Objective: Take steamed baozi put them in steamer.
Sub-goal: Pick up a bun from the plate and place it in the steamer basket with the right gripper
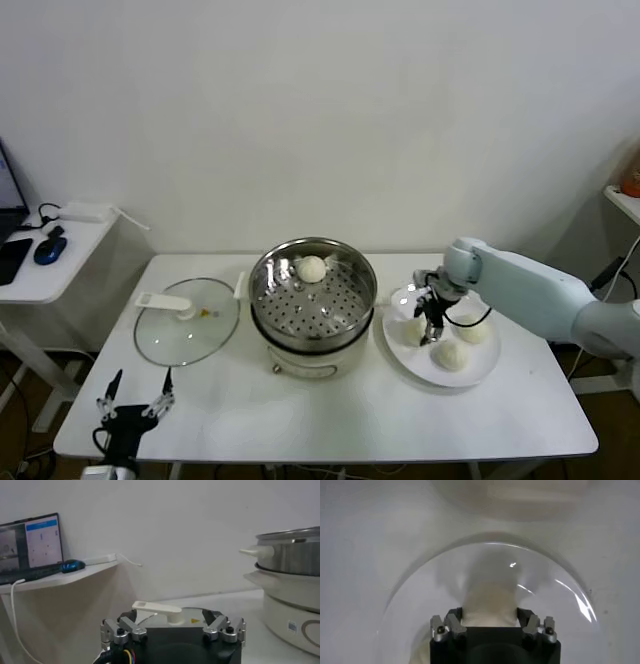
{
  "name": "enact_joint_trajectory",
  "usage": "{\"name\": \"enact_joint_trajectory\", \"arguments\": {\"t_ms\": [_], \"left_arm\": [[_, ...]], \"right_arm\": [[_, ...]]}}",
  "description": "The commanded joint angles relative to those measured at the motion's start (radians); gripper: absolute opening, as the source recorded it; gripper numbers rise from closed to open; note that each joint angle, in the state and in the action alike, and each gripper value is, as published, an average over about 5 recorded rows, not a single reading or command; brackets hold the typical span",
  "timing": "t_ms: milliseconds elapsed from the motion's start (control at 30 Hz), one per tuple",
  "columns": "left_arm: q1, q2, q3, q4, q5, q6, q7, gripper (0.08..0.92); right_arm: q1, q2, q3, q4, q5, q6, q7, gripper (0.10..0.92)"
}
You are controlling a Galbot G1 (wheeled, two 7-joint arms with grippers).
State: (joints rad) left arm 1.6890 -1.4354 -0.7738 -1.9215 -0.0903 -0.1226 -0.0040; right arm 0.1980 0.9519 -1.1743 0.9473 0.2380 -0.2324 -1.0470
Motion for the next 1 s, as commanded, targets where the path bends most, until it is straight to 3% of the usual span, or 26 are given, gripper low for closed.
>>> {"name": "enact_joint_trajectory", "arguments": {"t_ms": [33, 500, 733, 1000], "left_arm": [[0.0, -0.001, -0.003, -0.001, 0.0, 0.0, 0.0, 0.823], [-0.007, 0.0, 0.009, -0.001, 0.006, 0.004, 0.001, 0.823], [-0.015, 0.001, 0.014, -0.014, 0.012, 0.013, 0.003, 0.823], [-0.014, -0.001, 0.02, -0.025, 0.014, 0.015, 0.002, 0.823]], "right_arm": [[0.118, -0.023, -0.07, 0.055, 0.079, -0.002, -0.001, 0.712], [0.611, -0.055, -0.354, 0.29, 0.421, -0.007, -0.008, 0.712], [0.716, 0.019, -0.404, 0.299, 0.563, -0.018, -0.012, 0.712], [0.671, 0.171, -0.361, 0.26, 0.588, -0.042, 0.004, 0.712]]}}
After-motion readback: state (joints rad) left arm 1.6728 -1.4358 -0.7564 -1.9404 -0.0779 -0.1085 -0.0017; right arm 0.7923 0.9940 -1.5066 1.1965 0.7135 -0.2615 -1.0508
